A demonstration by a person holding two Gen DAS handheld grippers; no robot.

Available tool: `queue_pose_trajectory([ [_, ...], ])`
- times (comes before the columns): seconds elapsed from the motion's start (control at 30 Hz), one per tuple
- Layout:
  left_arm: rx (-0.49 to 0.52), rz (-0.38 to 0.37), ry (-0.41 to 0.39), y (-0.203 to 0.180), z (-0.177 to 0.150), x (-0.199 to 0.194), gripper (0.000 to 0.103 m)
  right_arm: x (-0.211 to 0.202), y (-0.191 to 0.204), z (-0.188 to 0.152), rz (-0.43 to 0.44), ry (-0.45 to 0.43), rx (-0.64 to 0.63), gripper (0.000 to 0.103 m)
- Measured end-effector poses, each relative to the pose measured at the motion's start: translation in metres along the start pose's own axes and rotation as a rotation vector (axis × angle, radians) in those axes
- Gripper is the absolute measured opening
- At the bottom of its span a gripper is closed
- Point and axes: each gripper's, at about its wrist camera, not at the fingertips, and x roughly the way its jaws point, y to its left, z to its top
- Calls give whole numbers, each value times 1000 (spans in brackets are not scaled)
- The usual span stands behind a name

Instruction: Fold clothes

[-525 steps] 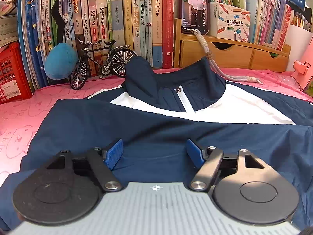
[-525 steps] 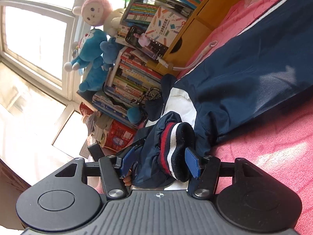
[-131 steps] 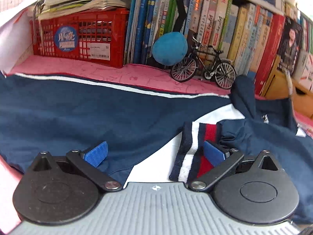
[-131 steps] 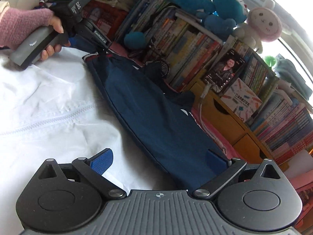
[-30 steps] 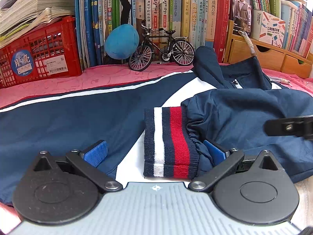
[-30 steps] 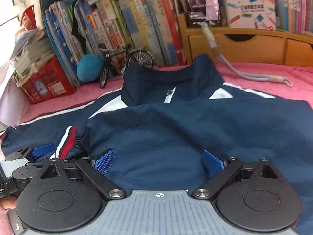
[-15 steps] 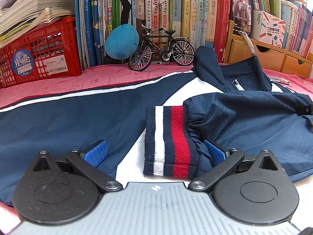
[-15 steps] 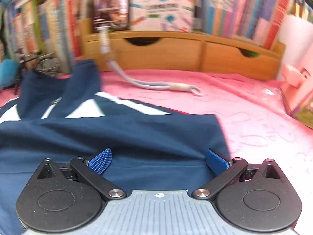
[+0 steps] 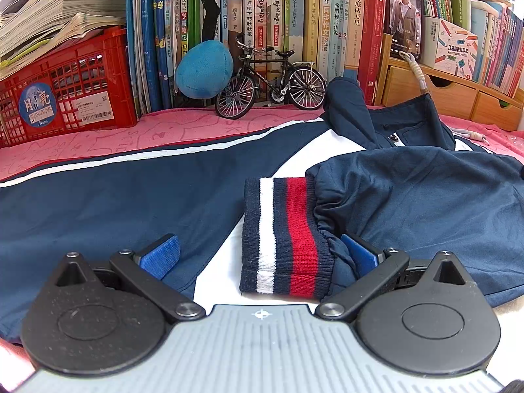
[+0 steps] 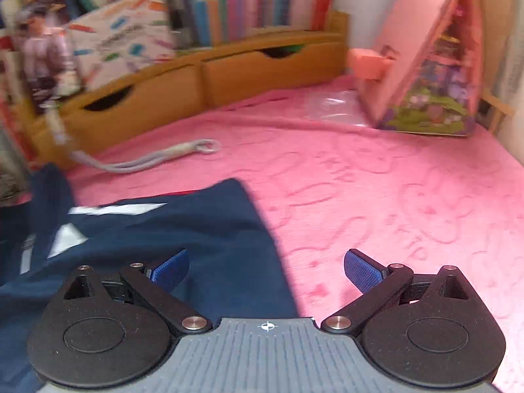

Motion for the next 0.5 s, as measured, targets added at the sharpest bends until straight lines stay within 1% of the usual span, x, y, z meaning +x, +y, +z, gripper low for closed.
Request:
queue_pose_trajectory([
  [0.03, 0, 0, 0, 0, 0, 0, 103, -4, 21, -4, 74, 1, -83, 103],
  [0.07, 0, 0, 0, 0, 0, 0, 103, -9, 42, -11, 96, -19, -175, 103],
  [0.17, 0, 0, 1, 0, 0, 0, 103, -32, 94, -42, 160, -135, -441, 103],
  [0.2, 0, 0, 1, 0, 0, 0, 103, -40, 107, -50, 170, -179, -492, 103],
  [0.27, 0, -1, 1, 0, 0, 0, 103, -54, 125, -63, 149, -262, -533, 103],
  [0.3, 0, 0, 1, 0, 0, 0, 103, -61, 129, -69, 182, -277, -549, 103],
  [0.37, 0, 0, 1, 0, 0, 0, 103, -64, 132, -74, 308, -219, -577, 103],
  [0.4, 0, 0, 1, 0, 0, 0, 103, -63, 131, -75, 348, -170, -571, 103],
  [0.43, 0, 0, 1, 0, 0, 0, 103, -61, 127, -75, 359, -120, -550, 103],
  [0.5, 1, -1, 2, 0, 0, -1, 103, -48, 113, -75, 327, -45, -495, 103],
])
